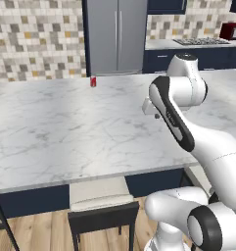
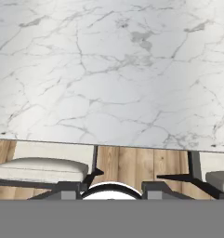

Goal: Four empty soda cans are scattered around the kitchen. Gather all the cans and cluster them next to the stove for recycling.

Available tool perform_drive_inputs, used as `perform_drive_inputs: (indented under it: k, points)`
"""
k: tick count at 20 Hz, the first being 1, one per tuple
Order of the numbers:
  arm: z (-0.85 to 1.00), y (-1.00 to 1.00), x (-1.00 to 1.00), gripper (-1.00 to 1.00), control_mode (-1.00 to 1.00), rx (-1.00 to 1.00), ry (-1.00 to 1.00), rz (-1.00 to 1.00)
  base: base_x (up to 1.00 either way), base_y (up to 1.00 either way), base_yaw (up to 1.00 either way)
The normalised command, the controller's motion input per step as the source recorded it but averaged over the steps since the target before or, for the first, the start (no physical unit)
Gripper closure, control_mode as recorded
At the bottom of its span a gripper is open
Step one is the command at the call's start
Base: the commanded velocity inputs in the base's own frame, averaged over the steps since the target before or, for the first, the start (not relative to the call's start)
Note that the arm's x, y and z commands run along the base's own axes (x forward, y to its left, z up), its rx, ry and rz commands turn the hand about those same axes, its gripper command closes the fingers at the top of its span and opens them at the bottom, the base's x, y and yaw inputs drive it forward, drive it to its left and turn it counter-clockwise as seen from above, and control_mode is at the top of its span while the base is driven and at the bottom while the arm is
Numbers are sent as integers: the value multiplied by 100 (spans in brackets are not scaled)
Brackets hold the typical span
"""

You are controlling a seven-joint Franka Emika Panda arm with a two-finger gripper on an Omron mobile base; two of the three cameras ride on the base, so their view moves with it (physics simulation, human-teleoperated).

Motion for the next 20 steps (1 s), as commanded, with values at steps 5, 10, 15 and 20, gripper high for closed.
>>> perform_drive_inputs:
  k: [5,10,15,20]
  points:
    - [0,0,0,-100,100,0,0,0,0,0,0]
    - [0,0,0,-100,100,0,0,0,-5,-1,-13]
    - [0,0,0,-100,100,0,0,0,0,0,-51]
    - [0,0,0,-100,100,0,0,0,0,0,-61]
